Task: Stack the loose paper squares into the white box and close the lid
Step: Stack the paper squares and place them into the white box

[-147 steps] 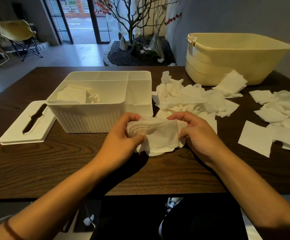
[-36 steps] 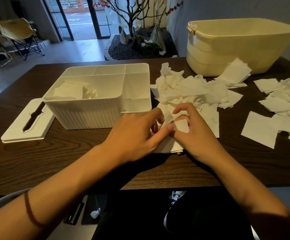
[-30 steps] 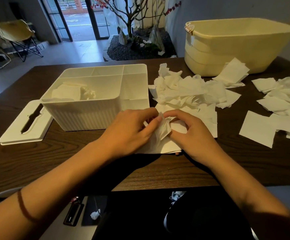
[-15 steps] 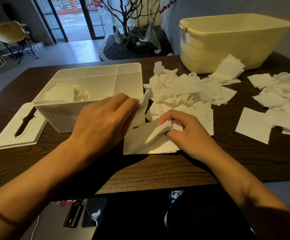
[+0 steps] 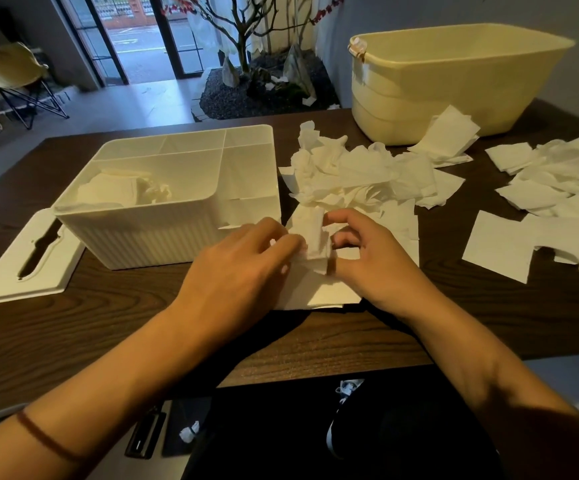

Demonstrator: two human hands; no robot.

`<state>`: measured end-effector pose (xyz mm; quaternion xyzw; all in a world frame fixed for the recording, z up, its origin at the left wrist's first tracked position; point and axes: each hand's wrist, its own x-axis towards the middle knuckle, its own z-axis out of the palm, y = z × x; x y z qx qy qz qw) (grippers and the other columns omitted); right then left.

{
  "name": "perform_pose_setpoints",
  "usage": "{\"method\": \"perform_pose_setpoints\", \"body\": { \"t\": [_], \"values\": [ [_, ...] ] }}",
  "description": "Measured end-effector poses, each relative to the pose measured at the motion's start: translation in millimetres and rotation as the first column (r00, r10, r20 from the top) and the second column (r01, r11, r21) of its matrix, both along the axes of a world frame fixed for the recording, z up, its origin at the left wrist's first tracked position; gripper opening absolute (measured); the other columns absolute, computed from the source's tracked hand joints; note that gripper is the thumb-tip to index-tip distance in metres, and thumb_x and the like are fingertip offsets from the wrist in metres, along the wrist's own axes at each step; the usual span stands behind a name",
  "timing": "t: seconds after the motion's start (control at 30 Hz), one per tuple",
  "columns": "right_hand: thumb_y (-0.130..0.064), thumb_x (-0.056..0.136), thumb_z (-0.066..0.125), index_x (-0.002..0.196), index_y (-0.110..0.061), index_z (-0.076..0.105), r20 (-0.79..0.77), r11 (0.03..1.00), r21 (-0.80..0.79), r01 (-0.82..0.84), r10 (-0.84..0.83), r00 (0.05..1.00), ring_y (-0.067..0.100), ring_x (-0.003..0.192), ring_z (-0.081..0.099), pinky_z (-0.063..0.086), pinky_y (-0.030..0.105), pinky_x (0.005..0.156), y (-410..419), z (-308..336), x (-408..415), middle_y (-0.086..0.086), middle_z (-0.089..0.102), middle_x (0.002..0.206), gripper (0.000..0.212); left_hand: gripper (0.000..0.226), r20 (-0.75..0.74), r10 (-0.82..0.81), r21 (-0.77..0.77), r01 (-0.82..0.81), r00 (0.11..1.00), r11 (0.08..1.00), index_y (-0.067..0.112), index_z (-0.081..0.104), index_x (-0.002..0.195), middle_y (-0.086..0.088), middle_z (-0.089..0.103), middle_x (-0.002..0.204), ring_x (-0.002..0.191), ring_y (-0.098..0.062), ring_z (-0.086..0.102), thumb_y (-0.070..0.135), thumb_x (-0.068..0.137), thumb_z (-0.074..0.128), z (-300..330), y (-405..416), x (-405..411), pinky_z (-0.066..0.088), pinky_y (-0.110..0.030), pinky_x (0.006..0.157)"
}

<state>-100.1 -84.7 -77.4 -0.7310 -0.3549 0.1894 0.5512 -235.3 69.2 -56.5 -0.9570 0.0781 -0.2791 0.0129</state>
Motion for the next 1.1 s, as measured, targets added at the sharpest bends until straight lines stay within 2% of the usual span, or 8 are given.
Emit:
{"method": "perform_pose_setpoints", "body": {
  "t": [0.13,0.23,0.43,0.6,0.67,0.77,0.9,1.1],
  "values": [
    [-0.019,0.099,0.051,0.115,-0.038,0.062,-0.255,0.999,0.007,0.039,-0.036,0.966,0.022,0.106,0.065,0.052,0.041,0.095,1,10,2,-0.001,0.068,0.114,0.027,0.033,-0.007,-0.089,0.087,0.090,0.996,0.992,0.016,0.059,0.116,-0.011,0.067,0.106,0.084,-0.026,0.063,0.036,0.090,0.058,-11,-5,-1,0.056,-0.036,0.052],
    [-0.029,0.098,0.052,0.115,-0.041,0.064,-0.297,1.000,0.025,0.006,0.002,0.955,0.020,0.115,0.060,0.047,0.045,0.104,-2,11,3,-0.004,0.063,0.125,0.024,0.031,0.046,-0.131,0.125,0.124,0.990,0.984,0.014,0.061,0.118,-0.012,0.069,0.105,0.084,-0.025,0.063,0.028,0.091,0.064,-18,-5,3,0.053,-0.032,0.056],
    [0.007,0.090,0.052,0.127,-0.035,0.055,-0.274,0.998,0.037,-0.060,0.068,0.959,0.022,0.096,0.068,0.054,0.027,0.071,-6,11,3,0.002,0.067,0.113,0.056,0.029,-0.025,-0.207,0.122,0.209,0.978,0.970,0.012,0.070,0.120,-0.010,0.069,0.101,0.080,-0.023,0.062,0.029,0.098,0.061,-19,-5,11,0.054,-0.033,0.057],
    [0.021,0.078,0.055,0.132,-0.035,0.048,-0.032,0.991,0.065,-0.113,0.115,0.993,0.008,0.081,0.066,0.045,0.015,0.056,-10,6,-3,0.000,0.066,0.110,0.078,0.048,-0.167,-0.107,-0.183,0.076,0.980,0.980,0.021,0.070,0.119,0.000,0.064,0.110,0.097,-0.014,0.059,0.057,0.099,0.045,-2,2,-4,0.057,-0.035,0.075],
    [0.026,0.075,0.052,0.133,-0.034,0.047,0.062,0.987,0.103,-0.127,0.121,0.991,0.000,0.085,0.062,0.044,0.010,0.061,-9,8,-9,0.002,0.065,0.109,0.083,0.061,-0.193,0.038,-0.248,-0.086,0.981,0.965,0.025,0.058,0.134,0.003,0.058,0.125,0.111,-0.011,0.054,0.066,0.091,0.046,6,13,-9,0.052,-0.033,0.091],
    [0.025,0.078,0.052,0.136,-0.037,0.046,0.152,0.979,0.157,-0.132,0.108,0.982,0.010,0.108,0.061,0.050,0.018,0.080,-10,11,-15,-0.002,0.065,0.109,0.085,0.081,-0.345,0.119,-0.291,-0.226,0.931,0.929,0.032,0.040,0.148,0.011,0.049,0.140,0.124,-0.006,0.047,0.077,0.081,0.046,13,19,-14,0.041,-0.025,0.101],
    [0.020,0.082,0.055,0.135,-0.043,0.046,0.253,0.971,0.205,-0.125,0.071,0.965,0.017,0.106,0.062,0.056,0.041,0.086,-10,15,-22,-0.012,0.062,0.111,0.083,0.048,-0.399,0.000,-0.614,-0.267,0.917,0.743,0.041,0.054,0.126,0.023,0.065,0.116,0.105,0.002,0.061,0.052,0.083,0.074,13,17,-17,0.054,-0.033,0.093],
    [0.019,0.083,0.057,0.128,-0.051,0.046,0.260,0.967,0.254,-0.015,-0.054,0.964,0.005,0.107,0.058,0.053,0.016,0.084,-8,20,-28,-0.018,0.060,0.108,0.084,0.023,-0.173,0.033,-0.775,-0.156,0.984,0.613,0.026,0.063,0.103,0.014,0.067,0.098,0.093,-0.007,0.063,0.012,0.087,0.075,23,8,-16,0.055,-0.035,0.083]
  ]
}}
